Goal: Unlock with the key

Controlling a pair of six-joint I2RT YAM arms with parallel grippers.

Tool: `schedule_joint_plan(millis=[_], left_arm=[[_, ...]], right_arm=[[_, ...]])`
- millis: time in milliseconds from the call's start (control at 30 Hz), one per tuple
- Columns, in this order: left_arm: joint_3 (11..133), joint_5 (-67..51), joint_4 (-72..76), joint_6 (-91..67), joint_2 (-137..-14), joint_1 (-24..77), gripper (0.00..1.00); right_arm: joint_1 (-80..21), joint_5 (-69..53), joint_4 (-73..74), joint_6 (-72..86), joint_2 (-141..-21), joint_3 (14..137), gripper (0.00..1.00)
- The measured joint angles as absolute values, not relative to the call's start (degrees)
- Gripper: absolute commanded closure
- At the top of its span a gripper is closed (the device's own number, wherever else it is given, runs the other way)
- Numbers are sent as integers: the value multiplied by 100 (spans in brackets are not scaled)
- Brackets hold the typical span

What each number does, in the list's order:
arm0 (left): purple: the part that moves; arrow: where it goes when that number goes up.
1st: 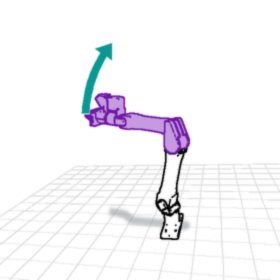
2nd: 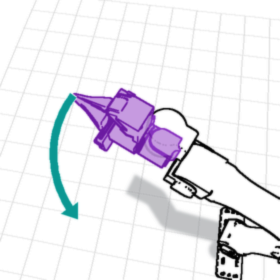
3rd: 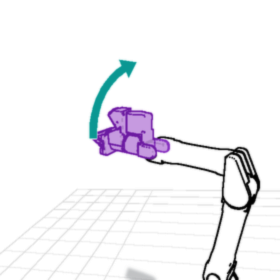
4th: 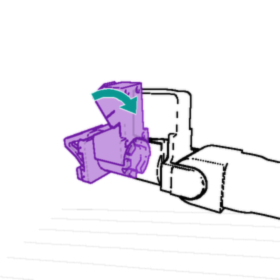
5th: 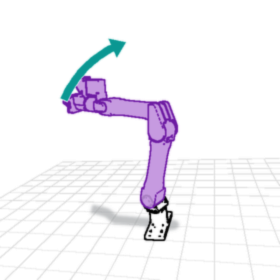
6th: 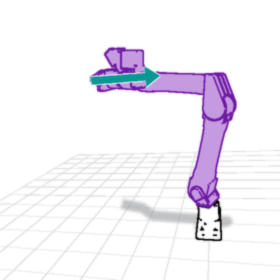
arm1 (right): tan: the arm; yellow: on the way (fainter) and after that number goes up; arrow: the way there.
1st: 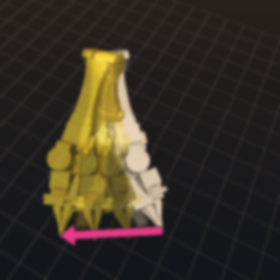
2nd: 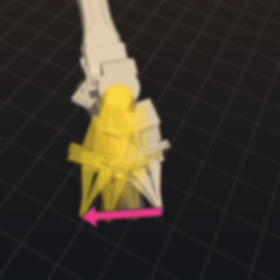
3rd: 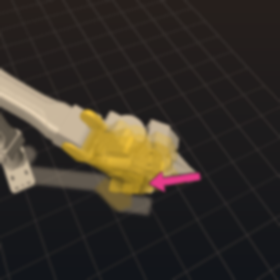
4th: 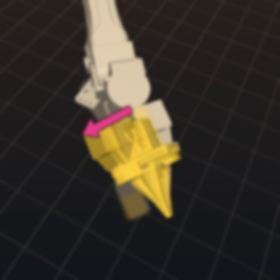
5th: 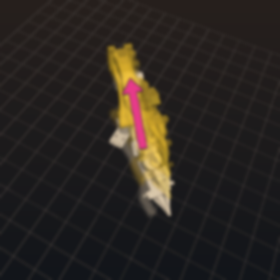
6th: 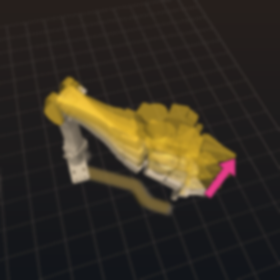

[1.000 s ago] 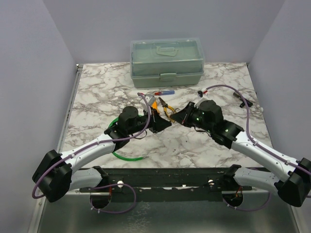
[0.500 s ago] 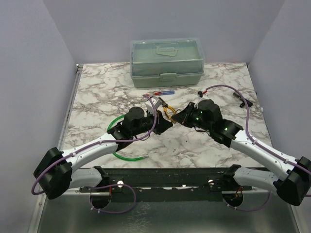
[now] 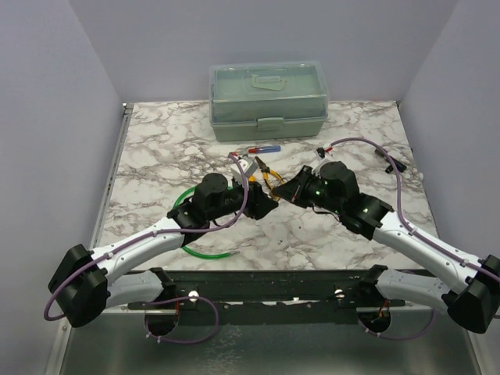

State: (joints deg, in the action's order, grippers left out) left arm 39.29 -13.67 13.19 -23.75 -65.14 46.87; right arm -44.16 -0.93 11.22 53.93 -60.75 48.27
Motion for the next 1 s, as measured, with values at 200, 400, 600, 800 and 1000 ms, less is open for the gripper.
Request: schedule_joint_plan(millis=[200, 400, 600, 800, 1000], left_arm=[[3820, -1380, 1107, -2276, -6335, 4681, 29], [3736, -1516, 956, -2263, -5968, 4672, 22], [3656, -1822, 873, -2399, -5496, 4646, 18], [3542, -2388, 919, -2849, -5109, 4383, 18], [3385, -3135, 1350, -3527, -4993, 4010, 22]], right_arm=[[-4431, -180, 1118, 5415, -5994, 4827, 100], [-4431, -180, 1114, 5417, -5955, 4827, 100], [-4431, -183, 985, 5395, -5804, 4790, 100], [-4431, -384, 454, 5256, -5332, 4412, 100], [-4431, -801, -390, 4945, -4692, 3826, 100]])
